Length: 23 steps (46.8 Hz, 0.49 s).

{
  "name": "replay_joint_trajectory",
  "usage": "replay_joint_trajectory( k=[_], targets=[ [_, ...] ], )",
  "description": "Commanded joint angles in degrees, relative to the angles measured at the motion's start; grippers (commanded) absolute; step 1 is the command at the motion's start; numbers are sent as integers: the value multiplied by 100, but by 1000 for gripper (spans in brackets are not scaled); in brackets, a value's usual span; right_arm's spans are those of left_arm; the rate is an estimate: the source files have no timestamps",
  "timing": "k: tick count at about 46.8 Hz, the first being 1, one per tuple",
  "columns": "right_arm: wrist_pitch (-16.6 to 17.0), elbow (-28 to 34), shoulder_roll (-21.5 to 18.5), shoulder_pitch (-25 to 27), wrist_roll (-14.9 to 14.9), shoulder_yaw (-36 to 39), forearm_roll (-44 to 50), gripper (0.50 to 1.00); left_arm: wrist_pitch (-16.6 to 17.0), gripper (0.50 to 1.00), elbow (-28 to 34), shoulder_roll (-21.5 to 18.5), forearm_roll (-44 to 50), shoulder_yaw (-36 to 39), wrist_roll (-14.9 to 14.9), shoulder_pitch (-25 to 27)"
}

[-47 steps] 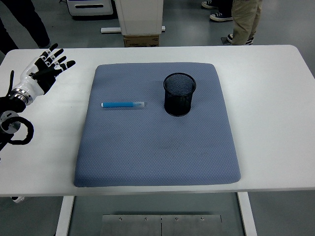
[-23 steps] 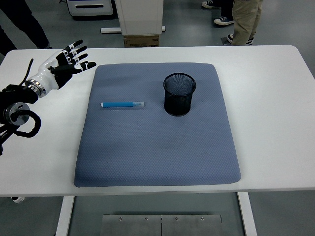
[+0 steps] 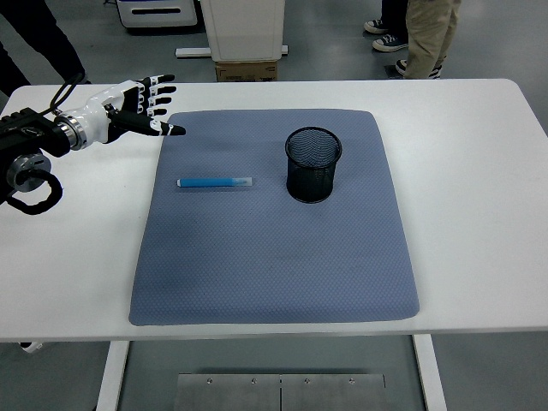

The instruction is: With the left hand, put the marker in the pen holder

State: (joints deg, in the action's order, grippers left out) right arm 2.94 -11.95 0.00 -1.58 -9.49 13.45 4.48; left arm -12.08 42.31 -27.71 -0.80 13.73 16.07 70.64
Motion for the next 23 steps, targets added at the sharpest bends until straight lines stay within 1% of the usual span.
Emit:
replay_joint_trajectory(
  k=[1,6,13,17,23],
  targets=[
    [-4,0,0,0,0,0,0,1000,31,1000,-4,19,1,647,2,256],
    [5,0,0,0,0,0,0,1000,40,1000,14,99,-17,1473,2,608],
    [5,0,0,0,0,0,0,1000,31,1000,22,318,-34,2361,2,1117],
    [-4,0,0,0,0,0,0,1000,5,1000,66,441,-52,2731,2,1425],
    [5,0,0,0,0,0,0,1000,4,1000,347,687,-87,3232,2,1856]
  ],
)
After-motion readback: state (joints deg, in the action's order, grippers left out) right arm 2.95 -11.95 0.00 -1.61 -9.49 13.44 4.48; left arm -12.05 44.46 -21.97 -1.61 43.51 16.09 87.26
